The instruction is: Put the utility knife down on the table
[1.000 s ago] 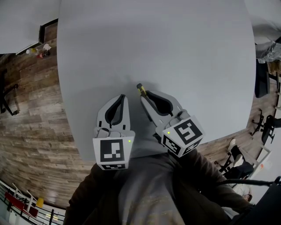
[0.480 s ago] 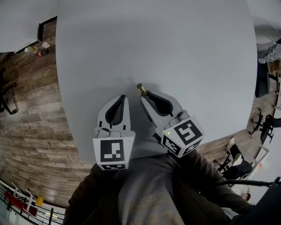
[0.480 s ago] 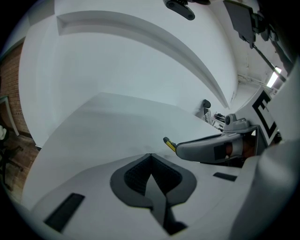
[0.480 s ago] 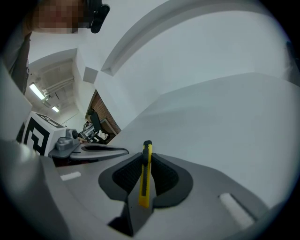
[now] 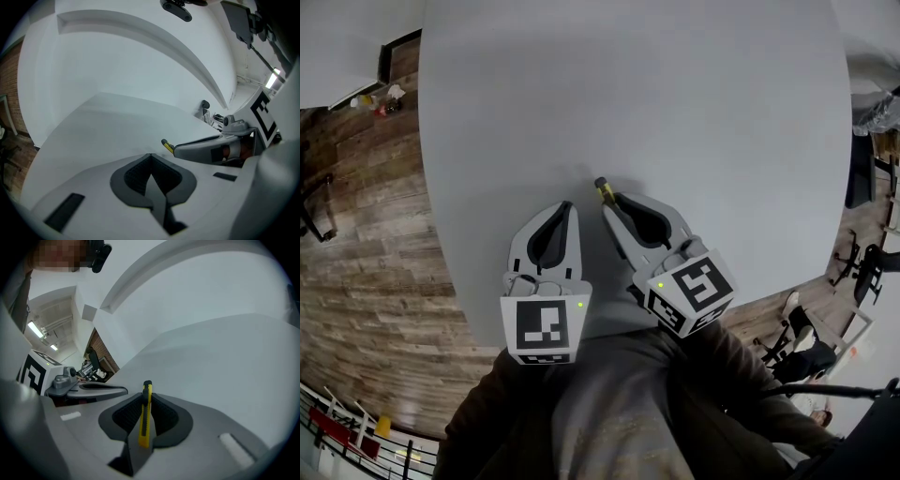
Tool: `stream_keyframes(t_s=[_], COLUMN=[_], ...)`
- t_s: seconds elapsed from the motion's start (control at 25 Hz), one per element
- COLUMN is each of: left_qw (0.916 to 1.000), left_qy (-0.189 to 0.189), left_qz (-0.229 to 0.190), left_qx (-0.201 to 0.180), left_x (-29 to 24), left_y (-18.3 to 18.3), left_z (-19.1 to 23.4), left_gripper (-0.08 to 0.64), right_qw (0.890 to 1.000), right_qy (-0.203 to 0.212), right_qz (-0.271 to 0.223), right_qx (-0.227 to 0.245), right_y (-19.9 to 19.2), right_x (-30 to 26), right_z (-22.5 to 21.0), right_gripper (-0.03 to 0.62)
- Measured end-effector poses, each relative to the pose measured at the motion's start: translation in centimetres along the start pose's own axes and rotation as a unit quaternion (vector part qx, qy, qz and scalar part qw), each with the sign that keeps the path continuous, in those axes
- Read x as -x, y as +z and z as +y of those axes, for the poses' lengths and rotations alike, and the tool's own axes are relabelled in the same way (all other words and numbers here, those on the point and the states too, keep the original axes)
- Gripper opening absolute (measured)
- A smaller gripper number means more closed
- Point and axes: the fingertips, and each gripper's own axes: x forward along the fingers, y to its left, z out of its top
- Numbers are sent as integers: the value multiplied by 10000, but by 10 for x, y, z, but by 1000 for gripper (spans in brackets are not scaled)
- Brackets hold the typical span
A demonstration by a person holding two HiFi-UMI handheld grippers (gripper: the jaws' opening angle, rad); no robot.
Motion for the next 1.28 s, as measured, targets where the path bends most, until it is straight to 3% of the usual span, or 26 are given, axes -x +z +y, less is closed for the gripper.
stream_keyframes(t_s=[0.64, 0.96, 1.08, 1.28], left_qw=[9998, 9997, 9991, 9987], left_qy=[78, 115, 122, 116], left_qz=[-59, -97, -206, -360], left_qx=[-144, -206, -360, -328], left_x=[1, 4, 8, 21], left_y=[0, 2, 9, 22], left_z=[5, 3, 0, -5], left_gripper=[3, 3, 3, 3], right_qw=[10000, 10000, 9999, 9991], right_qy=[16, -39, -31, 15], right_qz=[-9, -25, -133, -361], right_qx=[15, 24, 59, 208], right_y=[0, 1, 7, 24], right_x=[-2, 1, 4, 13], right_z=[2, 1, 2, 14], right_gripper=[81, 50, 3, 3])
